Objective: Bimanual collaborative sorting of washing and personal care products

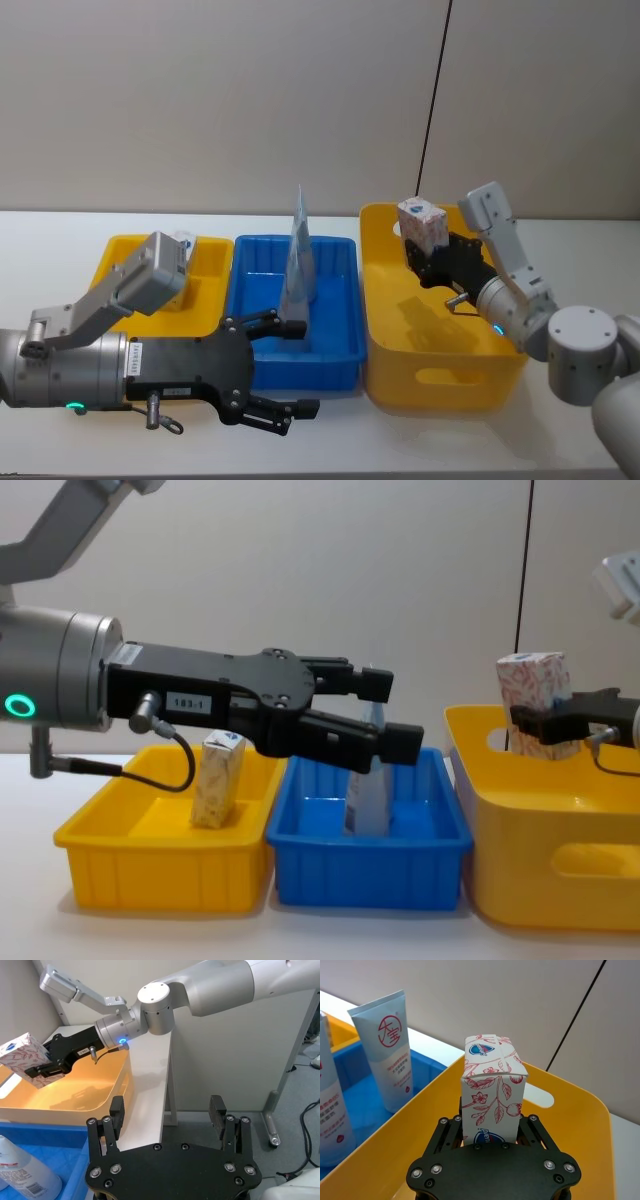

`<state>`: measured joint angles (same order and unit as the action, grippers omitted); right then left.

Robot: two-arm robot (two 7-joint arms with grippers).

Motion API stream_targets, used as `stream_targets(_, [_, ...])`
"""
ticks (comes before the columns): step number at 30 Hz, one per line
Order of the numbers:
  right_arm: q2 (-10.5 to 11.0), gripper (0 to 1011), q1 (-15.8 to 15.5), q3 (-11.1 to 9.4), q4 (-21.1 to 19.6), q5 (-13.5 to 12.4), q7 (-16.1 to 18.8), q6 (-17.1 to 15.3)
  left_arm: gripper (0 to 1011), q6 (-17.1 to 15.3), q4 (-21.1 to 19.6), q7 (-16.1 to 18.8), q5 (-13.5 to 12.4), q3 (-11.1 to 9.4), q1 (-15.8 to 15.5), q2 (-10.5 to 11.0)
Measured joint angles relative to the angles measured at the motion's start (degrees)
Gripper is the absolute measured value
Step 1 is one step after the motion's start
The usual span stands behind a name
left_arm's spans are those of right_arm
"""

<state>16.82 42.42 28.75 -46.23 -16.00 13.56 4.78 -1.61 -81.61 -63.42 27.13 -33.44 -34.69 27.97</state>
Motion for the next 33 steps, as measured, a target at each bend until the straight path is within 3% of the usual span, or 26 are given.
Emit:
stream_targets(7, [-1.51,361,0.69,-0.72,1.42,0.56,-2.18,0.09,1001,0.0,0.0,0.0,0.0,0.0,0.0,0.0])
stream_targets(20, [-2.45,359,0.94,-1.9,1.65,1.25,-4.8,-0.11,1001,0.0,0.0,0.0,0.0,0.0,0.0,0.01])
stream_targets(22, [-2.51,391,0.94,-2.0,1.52,1.31,-4.98,-0.25,1001,0.0,0.0,0.0,0.0,0.0,0.0,0.01])
stream_targets(23, [-2.52,461,0.92,-2.06,1.44,1.33,-5.06,-0.3,1001,0.0,0.0,0.0,0.0,0.0,0.0,0.01])
stream_targets(24, [-2.55,461,0.87,-2.17,1.26,1.36,-5.23,-0.42,1001,0.0,0.0,0.0,0.0,0.0,0.0,0.01])
stream_targets(33, [-2.62,772,0.34,-2.8,0.03,1.54,-5.55,-0.85,1001,0.0,0.0,0.0,0.0,0.0,0.0,0.0])
